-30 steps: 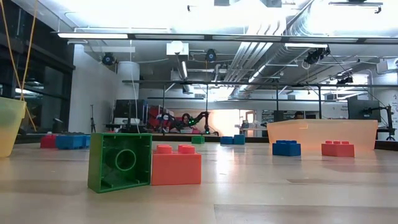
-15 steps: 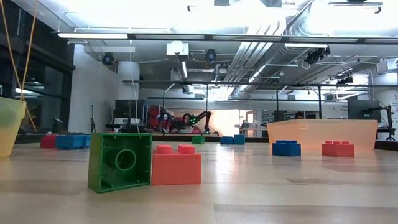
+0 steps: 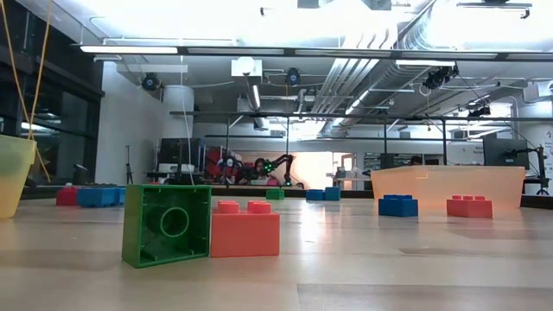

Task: Sort blocks by size
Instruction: Put the large blue game piece into the yellow bin

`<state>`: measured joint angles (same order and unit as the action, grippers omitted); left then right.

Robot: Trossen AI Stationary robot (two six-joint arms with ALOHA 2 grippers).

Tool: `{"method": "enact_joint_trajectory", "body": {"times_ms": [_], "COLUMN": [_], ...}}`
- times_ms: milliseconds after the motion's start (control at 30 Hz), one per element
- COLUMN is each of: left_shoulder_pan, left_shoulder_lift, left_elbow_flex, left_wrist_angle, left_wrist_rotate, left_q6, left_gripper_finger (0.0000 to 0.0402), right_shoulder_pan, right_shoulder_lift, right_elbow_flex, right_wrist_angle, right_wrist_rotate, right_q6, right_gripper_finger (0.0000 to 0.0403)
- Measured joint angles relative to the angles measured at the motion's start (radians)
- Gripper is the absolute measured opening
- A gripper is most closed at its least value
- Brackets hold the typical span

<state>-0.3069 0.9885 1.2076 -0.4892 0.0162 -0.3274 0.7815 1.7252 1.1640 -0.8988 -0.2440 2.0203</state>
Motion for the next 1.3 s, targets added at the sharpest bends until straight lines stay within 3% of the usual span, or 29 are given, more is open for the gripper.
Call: {"method": "enact_joint_trajectory", "body": {"times_ms": [100, 200, 300, 400, 567, 733, 967, 1167, 1300], "left_shoulder_pan": [0.000, -0.005, -0.042, -0.103, -0.259, -0.405, -0.457, -0.451, -0.451], "left_shoulder_lift": [-0.002, 0.002, 0.010, 0.021, 0.053, 0.063, 0.050, 0.037, 0.038], "left_elbow_flex": [0.001, 0.001, 0.001, 0.001, 0.000, 0.000, 0.000, 0.000, 0.000], "left_wrist_angle": [-0.038, -0.134, -0.318, -0.501, -0.715, -0.805, -0.757, -0.718, -0.716], "left_wrist_rotate": [-0.001, -0.001, -0.003, -0.004, -0.063, -0.145, -0.293, -0.315, -0.316], "left_q6": [-0.025, -0.109, -0.219, -0.332, -0.565, -0.743, -0.787, -0.788, -0.789], "left_gripper_finger": [0.0307, 0.0307, 0.0307, 0.0307, 0.0307, 0.0307, 0.0307, 0.0307, 0.0307], "right_shoulder_pan": [-0.005, -0.033, -0.087, -0.181, -0.333, -0.442, -0.521, -0.539, -0.546], "right_shoulder_lift": [-0.024, -0.041, -0.042, -0.036, 0.050, 0.201, 0.512, 0.758, 0.873], "right_elbow_flex": [0.101, 0.201, 0.271, 0.279, 0.280, 0.315, 0.662, 1.004, 1.161], "right_wrist_angle": [-0.116, -0.122, -0.029, 0.188, 0.582, 0.883, 0.926, 0.898, 0.897], "right_wrist_rotate": [0.072, 0.295, 0.529, 0.601, 0.530, 0.365, 0.186, 0.074, 0.077], "right_q6": [-0.086, -0.195, -0.364, -0.621, -1.011, -1.203, -1.383, -1.451, -1.443], "right_gripper_finger": [0.0131, 0.0131, 0.0131, 0.0131, 0.0131, 0.0131, 0.0131, 0.0131, 0.0131]}}
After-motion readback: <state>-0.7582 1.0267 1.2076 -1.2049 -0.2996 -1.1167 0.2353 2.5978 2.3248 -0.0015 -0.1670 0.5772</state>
